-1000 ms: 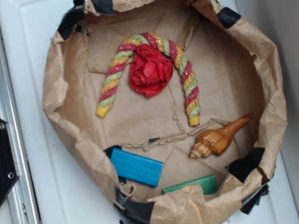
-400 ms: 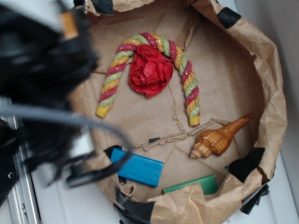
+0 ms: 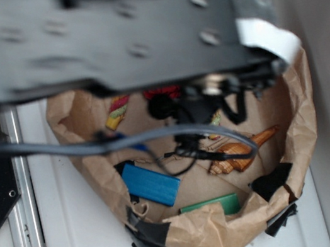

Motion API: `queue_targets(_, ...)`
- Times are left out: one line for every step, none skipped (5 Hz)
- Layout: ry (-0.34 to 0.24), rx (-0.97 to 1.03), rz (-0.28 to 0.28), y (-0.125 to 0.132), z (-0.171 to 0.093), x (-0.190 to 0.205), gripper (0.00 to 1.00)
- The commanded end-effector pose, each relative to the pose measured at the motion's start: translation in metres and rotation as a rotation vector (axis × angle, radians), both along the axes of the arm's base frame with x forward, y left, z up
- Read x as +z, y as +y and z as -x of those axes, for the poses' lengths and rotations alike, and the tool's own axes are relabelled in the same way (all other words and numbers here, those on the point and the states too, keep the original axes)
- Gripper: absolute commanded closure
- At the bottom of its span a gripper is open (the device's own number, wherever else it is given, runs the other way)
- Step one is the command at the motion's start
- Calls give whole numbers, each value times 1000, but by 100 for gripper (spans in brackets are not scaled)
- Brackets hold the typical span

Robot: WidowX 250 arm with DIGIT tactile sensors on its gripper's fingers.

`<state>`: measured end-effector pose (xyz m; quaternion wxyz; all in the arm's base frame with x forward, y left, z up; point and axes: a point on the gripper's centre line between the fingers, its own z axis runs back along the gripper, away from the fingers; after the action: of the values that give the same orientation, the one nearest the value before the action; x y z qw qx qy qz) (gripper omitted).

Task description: Grab the multicolored rope.

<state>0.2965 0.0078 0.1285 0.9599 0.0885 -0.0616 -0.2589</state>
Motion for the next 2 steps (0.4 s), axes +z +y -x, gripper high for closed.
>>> queue_targets(57,-458,16,-17,-2,-60,0)
queue_targets(9,-456,-7,-22,6,-54,0)
